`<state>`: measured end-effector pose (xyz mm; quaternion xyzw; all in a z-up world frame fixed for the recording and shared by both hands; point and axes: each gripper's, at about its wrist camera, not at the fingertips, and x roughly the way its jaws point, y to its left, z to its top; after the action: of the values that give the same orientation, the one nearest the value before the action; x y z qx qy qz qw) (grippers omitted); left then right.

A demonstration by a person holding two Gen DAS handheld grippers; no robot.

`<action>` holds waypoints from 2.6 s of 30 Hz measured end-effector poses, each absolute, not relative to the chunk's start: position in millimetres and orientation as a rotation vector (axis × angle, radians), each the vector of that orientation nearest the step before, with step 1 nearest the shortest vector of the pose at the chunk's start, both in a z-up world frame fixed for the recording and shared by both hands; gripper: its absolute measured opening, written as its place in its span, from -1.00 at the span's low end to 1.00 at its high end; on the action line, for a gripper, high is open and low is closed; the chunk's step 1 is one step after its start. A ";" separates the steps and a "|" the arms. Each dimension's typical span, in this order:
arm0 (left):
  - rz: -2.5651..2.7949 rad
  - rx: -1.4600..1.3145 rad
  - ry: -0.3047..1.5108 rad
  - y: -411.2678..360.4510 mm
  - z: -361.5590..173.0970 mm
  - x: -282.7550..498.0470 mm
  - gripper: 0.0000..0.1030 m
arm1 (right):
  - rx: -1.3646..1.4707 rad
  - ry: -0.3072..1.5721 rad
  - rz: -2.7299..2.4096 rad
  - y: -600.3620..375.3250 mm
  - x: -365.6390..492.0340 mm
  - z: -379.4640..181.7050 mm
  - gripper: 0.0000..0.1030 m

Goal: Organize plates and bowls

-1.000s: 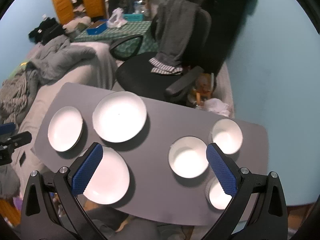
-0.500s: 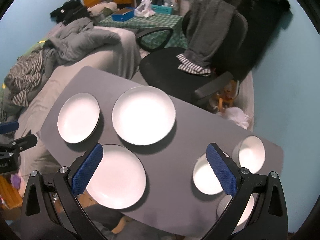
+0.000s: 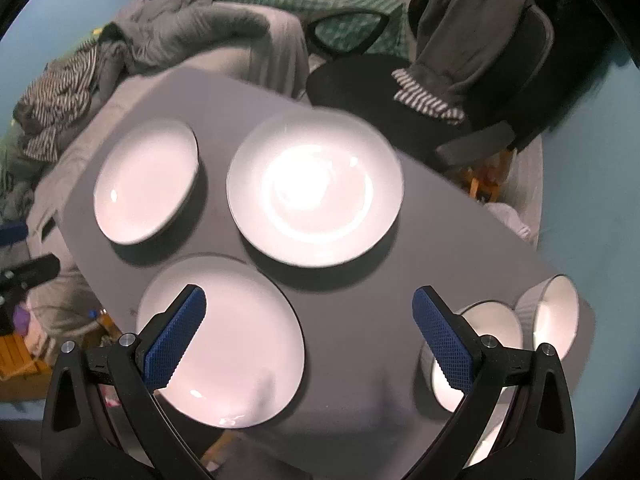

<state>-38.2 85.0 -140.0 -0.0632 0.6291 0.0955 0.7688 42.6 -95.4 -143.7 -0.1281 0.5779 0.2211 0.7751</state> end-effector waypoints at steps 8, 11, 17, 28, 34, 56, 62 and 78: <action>0.187 -0.153 1.425 82.7 -179.5 -40.1 0.61 | -0.314 1.305 0.519 -87.3 30.7 -181.4 0.97; 0.177 -0.147 1.438 80.1 -189.8 -38.9 0.61 | -0.320 1.327 0.524 -86.0 28.6 -193.8 0.97; 0.151 -0.132 1.460 71.3 -207.7 -39.3 0.61 | -0.321 1.357 0.505 -86.3 26.4 -213.4 0.96; 0.127 -0.212 1.535 73.3 -235.3 -41.0 0.41 | -0.244 1.452 0.500 -93.3 16.5 -232.4 0.69; 0.100 -0.280 1.569 78.4 -249.8 -41.2 0.21 | -0.222 1.484 0.522 -91.9 8.0 -233.9 0.50; -0.010 -0.368 1.614 80.1 -268.6 -38.0 -0.49 | -0.078 1.649 0.595 -84.6 28.1 -240.6 -0.56; -0.044 -0.390 1.621 86.8 -281.0 -47.8 -0.68 | -0.056 1.659 0.599 -77.7 28.9 -245.6 -0.56; -0.055 -0.389 1.642 74.8 -269.9 -33.6 -0.70 | 0.002 1.709 0.602 -111.2 38.8 -249.8 -0.67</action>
<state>-33.6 74.8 -269.9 -0.1720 0.7270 -0.0243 0.6643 38.8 -111.2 -249.8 0.0008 0.7423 0.2614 0.6169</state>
